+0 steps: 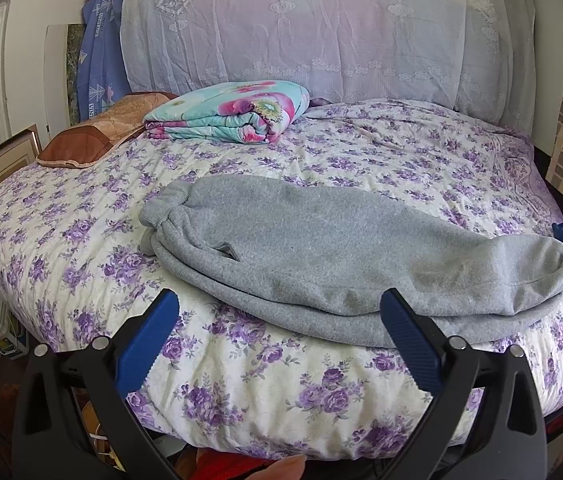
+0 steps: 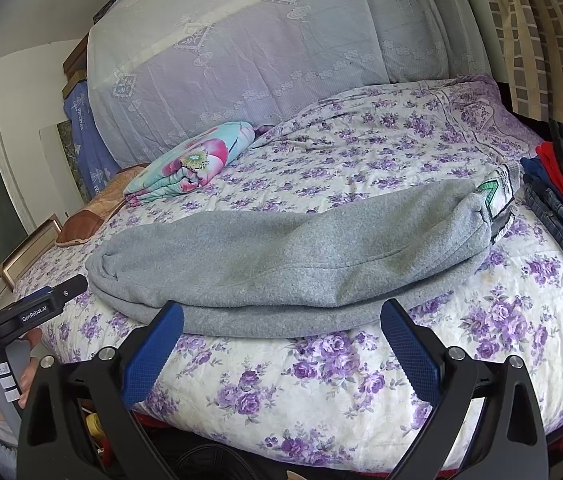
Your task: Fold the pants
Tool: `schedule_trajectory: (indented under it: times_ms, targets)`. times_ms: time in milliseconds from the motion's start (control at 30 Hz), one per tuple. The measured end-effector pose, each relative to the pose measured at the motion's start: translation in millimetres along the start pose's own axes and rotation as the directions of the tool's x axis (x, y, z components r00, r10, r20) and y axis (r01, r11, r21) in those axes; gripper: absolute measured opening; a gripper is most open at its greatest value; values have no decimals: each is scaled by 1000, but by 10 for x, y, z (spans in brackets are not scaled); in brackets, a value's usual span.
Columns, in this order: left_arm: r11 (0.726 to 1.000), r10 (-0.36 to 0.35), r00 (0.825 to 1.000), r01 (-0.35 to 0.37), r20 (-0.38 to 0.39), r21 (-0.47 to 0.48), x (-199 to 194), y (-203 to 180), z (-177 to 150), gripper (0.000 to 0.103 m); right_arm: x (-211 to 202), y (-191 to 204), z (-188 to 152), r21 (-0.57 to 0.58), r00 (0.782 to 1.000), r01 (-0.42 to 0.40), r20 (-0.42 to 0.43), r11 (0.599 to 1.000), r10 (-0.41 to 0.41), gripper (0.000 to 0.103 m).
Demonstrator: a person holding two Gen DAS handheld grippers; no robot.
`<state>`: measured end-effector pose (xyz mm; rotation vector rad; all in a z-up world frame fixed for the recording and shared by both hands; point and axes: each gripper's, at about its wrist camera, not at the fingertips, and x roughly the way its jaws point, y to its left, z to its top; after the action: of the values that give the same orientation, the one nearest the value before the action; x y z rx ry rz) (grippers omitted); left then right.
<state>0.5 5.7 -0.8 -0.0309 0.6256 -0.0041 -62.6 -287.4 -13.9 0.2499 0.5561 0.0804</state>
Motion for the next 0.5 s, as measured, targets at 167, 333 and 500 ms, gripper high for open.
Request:
schedule_trajectory:
  times_ms: [167,333,500]
  targets:
    - [1000,-1,1000,1,0,0,1,2,0,98,-3,-34,7,4,1000,-1,0,1000,1,99]
    - [1000,-1,1000,1,-2,-1,2,2,1,98,2,-54,-22,8,1000,-1,1,1000,1,99]
    - [1000,-2,1000,2,-3,-2,4,-2,3,98,2,-60,-14,12,1000,-3,-2,1000,3,99]
